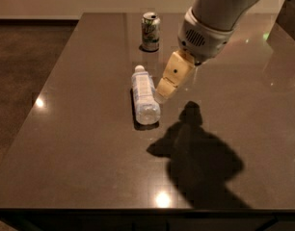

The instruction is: Place blue plastic bottle upright

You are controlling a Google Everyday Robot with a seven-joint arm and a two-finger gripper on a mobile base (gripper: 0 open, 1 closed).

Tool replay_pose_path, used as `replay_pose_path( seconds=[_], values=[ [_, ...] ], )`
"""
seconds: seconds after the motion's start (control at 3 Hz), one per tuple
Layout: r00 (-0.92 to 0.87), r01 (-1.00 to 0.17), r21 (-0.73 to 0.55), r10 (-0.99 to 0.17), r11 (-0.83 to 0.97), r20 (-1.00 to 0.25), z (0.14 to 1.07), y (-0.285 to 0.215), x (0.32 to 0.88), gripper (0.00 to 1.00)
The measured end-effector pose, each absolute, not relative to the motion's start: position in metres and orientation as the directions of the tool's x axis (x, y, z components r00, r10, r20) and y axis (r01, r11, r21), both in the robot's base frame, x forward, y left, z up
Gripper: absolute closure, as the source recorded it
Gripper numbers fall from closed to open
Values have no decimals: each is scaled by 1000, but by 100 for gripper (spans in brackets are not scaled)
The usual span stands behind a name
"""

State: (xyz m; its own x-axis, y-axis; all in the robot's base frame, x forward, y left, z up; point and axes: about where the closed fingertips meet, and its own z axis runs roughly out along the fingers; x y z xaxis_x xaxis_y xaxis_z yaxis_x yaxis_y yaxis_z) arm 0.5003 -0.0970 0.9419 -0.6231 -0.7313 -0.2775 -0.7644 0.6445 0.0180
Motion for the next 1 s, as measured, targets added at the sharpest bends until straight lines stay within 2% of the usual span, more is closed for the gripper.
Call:
replay_pose_path(
  seconds=[1.0],
  values=[
    [-842,-527,114,-500,842,-200,905,-1,558,0]
  ],
)
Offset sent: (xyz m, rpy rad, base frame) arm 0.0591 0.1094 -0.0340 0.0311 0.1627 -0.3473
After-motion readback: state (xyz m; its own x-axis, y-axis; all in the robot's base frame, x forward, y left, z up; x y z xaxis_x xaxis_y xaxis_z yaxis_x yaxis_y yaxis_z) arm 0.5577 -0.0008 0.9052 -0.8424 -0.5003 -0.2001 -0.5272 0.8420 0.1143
